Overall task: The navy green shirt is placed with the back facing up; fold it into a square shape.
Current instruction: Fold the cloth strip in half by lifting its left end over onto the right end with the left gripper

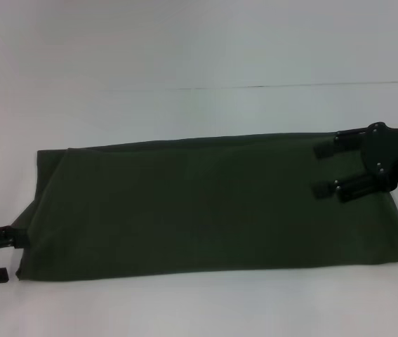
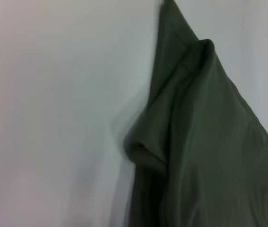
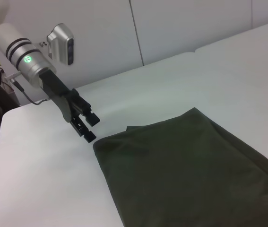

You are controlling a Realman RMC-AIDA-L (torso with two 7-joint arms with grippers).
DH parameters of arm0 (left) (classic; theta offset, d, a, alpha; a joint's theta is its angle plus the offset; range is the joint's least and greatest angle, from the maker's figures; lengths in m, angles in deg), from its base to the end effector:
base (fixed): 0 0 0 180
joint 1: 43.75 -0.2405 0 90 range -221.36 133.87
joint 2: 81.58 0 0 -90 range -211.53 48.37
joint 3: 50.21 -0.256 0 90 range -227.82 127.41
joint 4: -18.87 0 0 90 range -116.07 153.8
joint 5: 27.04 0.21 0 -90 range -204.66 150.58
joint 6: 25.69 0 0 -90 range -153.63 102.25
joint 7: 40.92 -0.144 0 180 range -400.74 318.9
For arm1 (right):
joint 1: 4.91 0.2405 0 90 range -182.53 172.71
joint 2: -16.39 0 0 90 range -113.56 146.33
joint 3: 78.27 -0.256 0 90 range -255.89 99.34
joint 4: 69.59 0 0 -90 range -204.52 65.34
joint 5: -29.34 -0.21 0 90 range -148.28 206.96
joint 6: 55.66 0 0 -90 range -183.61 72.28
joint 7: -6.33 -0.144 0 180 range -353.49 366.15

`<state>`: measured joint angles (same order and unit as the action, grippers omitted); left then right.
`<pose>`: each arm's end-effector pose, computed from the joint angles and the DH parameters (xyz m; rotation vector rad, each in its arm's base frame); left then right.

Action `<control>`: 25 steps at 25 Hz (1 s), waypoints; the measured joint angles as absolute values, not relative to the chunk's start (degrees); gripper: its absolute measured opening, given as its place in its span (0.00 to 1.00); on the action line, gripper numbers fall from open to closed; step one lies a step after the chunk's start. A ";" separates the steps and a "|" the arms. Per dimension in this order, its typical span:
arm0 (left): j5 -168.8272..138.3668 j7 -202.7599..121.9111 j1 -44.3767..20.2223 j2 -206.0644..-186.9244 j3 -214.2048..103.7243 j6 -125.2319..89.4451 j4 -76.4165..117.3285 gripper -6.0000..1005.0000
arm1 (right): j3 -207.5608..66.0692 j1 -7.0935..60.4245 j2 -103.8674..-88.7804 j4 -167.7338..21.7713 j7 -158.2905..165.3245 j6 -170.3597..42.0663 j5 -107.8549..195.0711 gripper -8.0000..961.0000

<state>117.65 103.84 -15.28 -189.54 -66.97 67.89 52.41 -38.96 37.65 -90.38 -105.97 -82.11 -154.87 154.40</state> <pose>-0.3656 0.2931 0.0793 -1.8035 -2.3028 -0.4884 0.2324 0.3744 0.0721 -2.9569 0.5272 0.4034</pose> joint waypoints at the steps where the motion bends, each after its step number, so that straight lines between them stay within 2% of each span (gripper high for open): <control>1: 117.70 103.95 -15.25 -189.54 -66.97 67.50 52.12 0.94 | -38.95 37.69 -90.38 -105.97 -82.08 -154.87 154.40 0.97; 25: 119.91 106.42 -13.23 -189.15 -68.35 60.68 47.62 0.94 | -39.53 37.67 -90.20 -106.68 -81.99 -155.17 154.34 0.97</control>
